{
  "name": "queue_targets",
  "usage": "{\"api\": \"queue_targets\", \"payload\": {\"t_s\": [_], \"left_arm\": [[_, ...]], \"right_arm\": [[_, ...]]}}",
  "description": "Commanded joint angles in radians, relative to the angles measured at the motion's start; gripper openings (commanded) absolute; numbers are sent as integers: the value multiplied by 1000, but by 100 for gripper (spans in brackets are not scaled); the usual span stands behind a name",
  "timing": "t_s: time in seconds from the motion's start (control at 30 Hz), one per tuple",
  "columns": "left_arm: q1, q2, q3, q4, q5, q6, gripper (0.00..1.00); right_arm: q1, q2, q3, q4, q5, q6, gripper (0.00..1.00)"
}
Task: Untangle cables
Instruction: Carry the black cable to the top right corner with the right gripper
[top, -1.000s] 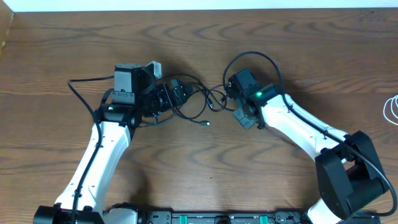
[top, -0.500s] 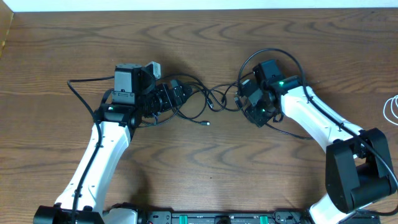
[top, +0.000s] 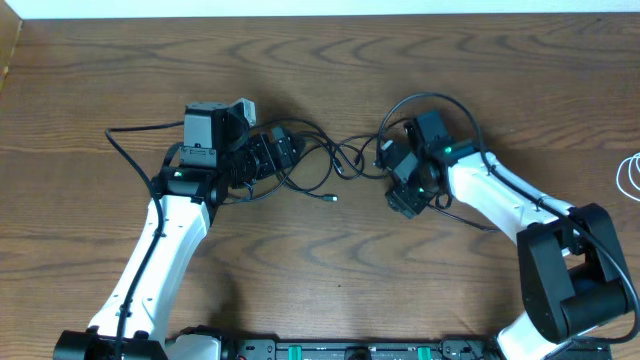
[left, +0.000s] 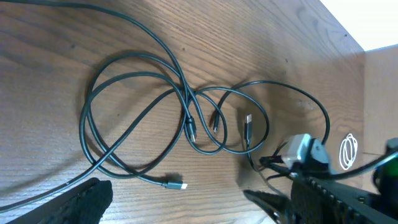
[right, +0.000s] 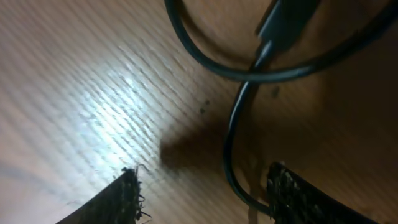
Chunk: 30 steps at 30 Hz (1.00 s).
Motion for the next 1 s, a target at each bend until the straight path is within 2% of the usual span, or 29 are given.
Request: {"api": "queue_targets", "payload": {"t_s": [0.0,0.1,0.2,0.27,0.3,0.33,0.37,0.53,0.73,0.83,0.97], "left_arm": [[4,-6,7,-3,-13,18,96],[4,-6,7,-3,-13,18,96],[4,-6,7,-3,-13,17,96],[4,-6,7,-3,-13,17,96],[4,-6,7,-3,-13,17,96],[4,-6,7,-3,-13,17,96],[4,-6,7,-3,-13,17,96],[4,-6,7,-3,-13,17,96],[4,-6,7,-3,-13,17,96],[4,-6,7,-3,-13,17,96],[4,-6,7,-3,-13,17,96]], "right_arm": [[7,3,-40,50,21,55,56],[10,3,-61,84,22,60,54],[10,3,-88,131,24,60,45],[10,3,-103,152,24,60,32],[10,3,-116,164,24,61,14],[10,3,-119,164,24,63,4],[10,3,-119,162,24,74,1],[-2,-4,-87,159,24,117,1],[-71,-64,105,0,186,200,1],[-108,-119,209,-64,207,201,1],[-141,-175,268,-35,218,189,1]]}}
